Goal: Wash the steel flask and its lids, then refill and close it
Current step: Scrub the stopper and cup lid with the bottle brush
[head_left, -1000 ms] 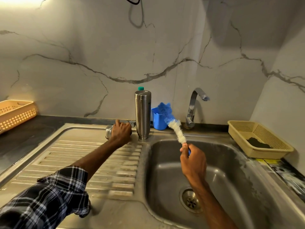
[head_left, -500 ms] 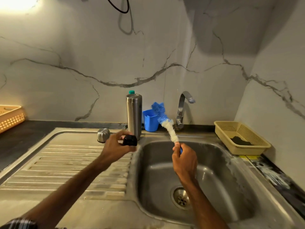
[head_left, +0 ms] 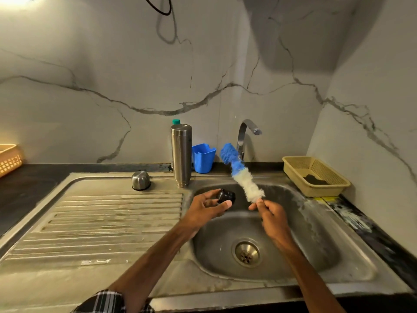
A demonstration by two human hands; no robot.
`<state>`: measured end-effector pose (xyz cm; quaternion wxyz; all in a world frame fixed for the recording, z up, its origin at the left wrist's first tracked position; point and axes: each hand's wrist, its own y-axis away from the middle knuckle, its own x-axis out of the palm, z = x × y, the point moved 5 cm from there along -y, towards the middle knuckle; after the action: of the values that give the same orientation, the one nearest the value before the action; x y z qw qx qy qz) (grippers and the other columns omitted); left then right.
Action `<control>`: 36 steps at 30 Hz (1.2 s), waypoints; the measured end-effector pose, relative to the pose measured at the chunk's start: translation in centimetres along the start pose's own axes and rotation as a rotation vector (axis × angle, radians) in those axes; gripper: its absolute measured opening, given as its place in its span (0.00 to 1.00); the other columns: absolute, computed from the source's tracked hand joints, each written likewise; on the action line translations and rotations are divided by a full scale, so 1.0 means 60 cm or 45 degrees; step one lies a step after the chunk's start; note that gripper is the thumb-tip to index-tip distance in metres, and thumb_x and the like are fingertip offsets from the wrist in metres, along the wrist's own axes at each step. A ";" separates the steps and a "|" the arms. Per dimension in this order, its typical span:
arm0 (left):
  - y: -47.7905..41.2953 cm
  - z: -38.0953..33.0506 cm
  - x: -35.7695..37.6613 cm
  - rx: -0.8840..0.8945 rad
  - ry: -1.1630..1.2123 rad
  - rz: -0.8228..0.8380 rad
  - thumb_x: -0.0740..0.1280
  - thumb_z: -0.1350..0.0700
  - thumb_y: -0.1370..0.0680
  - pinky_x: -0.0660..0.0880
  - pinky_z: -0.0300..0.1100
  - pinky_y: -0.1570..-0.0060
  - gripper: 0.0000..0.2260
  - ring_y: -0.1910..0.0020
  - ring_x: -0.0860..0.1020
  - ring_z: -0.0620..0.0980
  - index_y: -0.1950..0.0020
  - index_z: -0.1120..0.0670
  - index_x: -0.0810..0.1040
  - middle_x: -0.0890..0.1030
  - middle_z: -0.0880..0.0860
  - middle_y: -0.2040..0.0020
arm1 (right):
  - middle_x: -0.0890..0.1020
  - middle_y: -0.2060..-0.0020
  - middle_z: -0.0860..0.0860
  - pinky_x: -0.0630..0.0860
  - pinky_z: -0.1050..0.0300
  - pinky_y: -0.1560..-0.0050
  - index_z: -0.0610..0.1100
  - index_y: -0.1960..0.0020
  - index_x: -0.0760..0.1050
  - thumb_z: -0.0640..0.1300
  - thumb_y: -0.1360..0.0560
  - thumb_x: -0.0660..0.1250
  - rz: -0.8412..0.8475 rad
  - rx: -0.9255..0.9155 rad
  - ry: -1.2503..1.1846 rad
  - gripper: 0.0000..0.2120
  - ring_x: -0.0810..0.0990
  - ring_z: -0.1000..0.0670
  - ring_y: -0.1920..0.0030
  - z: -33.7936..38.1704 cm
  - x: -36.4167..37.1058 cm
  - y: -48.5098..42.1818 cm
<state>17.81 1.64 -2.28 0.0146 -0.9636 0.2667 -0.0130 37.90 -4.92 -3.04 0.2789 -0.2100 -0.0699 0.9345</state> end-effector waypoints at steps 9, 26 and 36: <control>0.001 0.029 -0.034 -0.043 0.109 -0.094 0.77 0.57 0.25 0.83 0.45 0.48 0.22 0.47 0.86 0.54 0.33 0.57 0.77 0.87 0.56 0.47 | 0.64 0.75 0.53 0.55 0.64 0.77 0.40 0.54 0.78 0.52 0.16 0.59 0.323 0.244 -0.304 0.18 0.59 0.55 0.77 0.022 0.049 0.046; -0.011 0.050 -0.030 0.138 -0.368 -0.008 0.79 0.57 0.28 0.79 0.45 0.38 0.27 0.42 0.82 0.43 0.30 0.50 0.76 0.84 0.48 0.41 | 0.62 0.74 0.53 0.51 0.61 0.73 0.41 0.51 0.79 0.48 0.16 0.57 0.450 0.356 -0.327 0.16 0.56 0.54 0.75 0.034 0.075 0.067; -0.013 0.051 -0.043 0.319 -0.634 -0.303 0.82 0.52 0.32 0.81 0.43 0.42 0.27 0.45 0.82 0.42 0.35 0.51 0.79 0.83 0.46 0.43 | 0.62 0.76 0.53 0.50 0.63 0.75 0.38 0.54 0.81 0.43 0.18 0.55 0.420 0.418 -0.259 0.17 0.55 0.55 0.76 0.024 0.078 0.066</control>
<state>16.08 3.71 -5.38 0.1968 -0.9523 0.1363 0.1893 31.77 -5.66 -4.37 0.1445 -0.0754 0.0903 0.9825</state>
